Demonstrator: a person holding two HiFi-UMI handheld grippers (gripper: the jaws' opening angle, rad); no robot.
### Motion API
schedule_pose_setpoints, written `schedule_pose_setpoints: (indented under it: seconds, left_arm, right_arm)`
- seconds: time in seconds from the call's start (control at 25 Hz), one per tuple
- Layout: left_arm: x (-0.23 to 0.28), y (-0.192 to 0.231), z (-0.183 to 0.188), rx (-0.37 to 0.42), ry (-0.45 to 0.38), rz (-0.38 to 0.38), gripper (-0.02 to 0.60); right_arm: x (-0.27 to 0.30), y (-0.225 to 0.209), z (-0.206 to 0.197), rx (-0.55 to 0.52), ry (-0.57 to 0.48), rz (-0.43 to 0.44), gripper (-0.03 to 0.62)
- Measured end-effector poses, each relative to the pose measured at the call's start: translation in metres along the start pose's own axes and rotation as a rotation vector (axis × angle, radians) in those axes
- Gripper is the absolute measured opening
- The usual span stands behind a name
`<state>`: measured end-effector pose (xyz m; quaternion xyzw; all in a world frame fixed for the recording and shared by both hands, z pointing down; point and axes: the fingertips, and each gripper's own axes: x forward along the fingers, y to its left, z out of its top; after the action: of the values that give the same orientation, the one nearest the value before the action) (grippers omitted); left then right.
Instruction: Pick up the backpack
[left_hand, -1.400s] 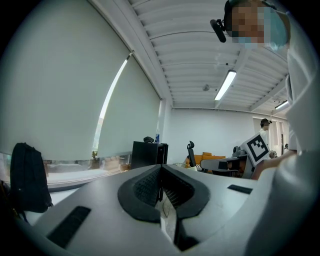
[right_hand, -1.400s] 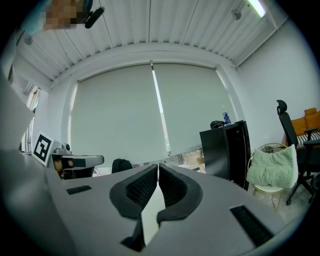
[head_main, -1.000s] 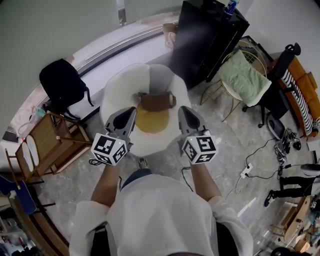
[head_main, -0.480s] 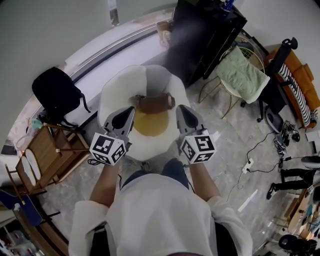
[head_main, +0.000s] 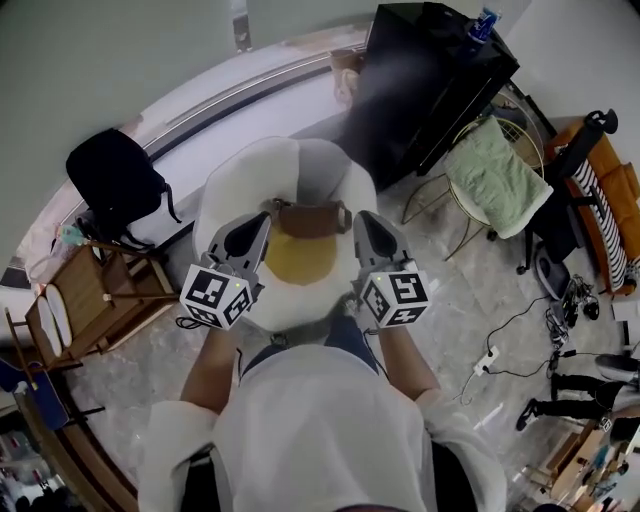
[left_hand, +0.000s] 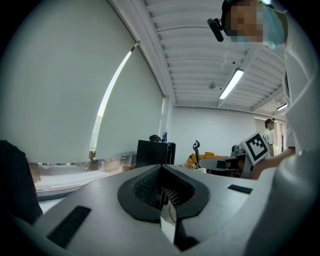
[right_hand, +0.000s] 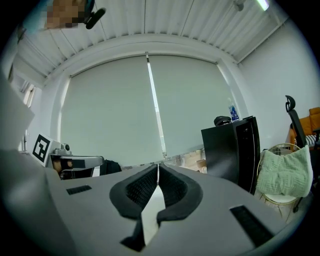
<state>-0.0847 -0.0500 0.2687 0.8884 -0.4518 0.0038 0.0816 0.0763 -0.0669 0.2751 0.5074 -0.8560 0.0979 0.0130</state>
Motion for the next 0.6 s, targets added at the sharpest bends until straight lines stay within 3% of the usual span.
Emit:
schedule_pose_setpoints:
  seconds: [0.28, 0.6]
  left_arm:
    - [0.029, 0.009, 0.003, -0.016, -0.004, 0.052, 0.031]
    - [0.051, 0.027, -0.014, -0.042, 0.027, 0.059, 0.031]
  right_arm:
    - [0.033, -0.025, 0.003, -0.003, 0.03, 0.055, 0.031]
    - [0.062, -0.034, -0.009, -0.007, 0.067, 0.074, 0.031]
